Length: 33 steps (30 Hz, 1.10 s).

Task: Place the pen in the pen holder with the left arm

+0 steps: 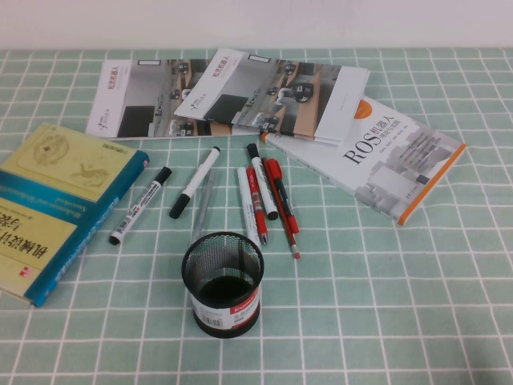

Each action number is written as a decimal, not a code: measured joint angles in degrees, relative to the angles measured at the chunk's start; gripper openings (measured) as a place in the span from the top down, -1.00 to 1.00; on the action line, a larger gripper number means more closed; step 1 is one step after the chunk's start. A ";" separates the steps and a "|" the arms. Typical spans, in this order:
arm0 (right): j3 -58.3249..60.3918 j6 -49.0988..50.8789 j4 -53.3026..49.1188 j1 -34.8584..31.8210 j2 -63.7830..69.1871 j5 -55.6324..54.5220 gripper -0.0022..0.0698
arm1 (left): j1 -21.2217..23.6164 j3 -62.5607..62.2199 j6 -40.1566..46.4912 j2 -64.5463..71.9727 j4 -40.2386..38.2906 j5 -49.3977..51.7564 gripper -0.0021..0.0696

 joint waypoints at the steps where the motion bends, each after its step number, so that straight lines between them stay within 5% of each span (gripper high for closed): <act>1: 0.00 0.00 0.00 0.00 0.00 0.00 1.00 | 0.00 0.00 -1.08 0.00 -1.53 -1.90 0.95; 9: 0.00 0.00 0.00 0.00 0.00 0.00 1.00 | 0.00 0.00 -5.80 0.00 -4.03 -10.03 0.95; 17: 0.00 0.00 0.00 0.00 0.00 0.00 1.00 | 0.00 -11.71 -10.97 14.68 -4.24 1.07 0.95; 33: 0.00 0.00 0.00 0.00 0.00 0.00 1.00 | -2.93 -54.61 13.81 72.56 -8.07 25.23 0.95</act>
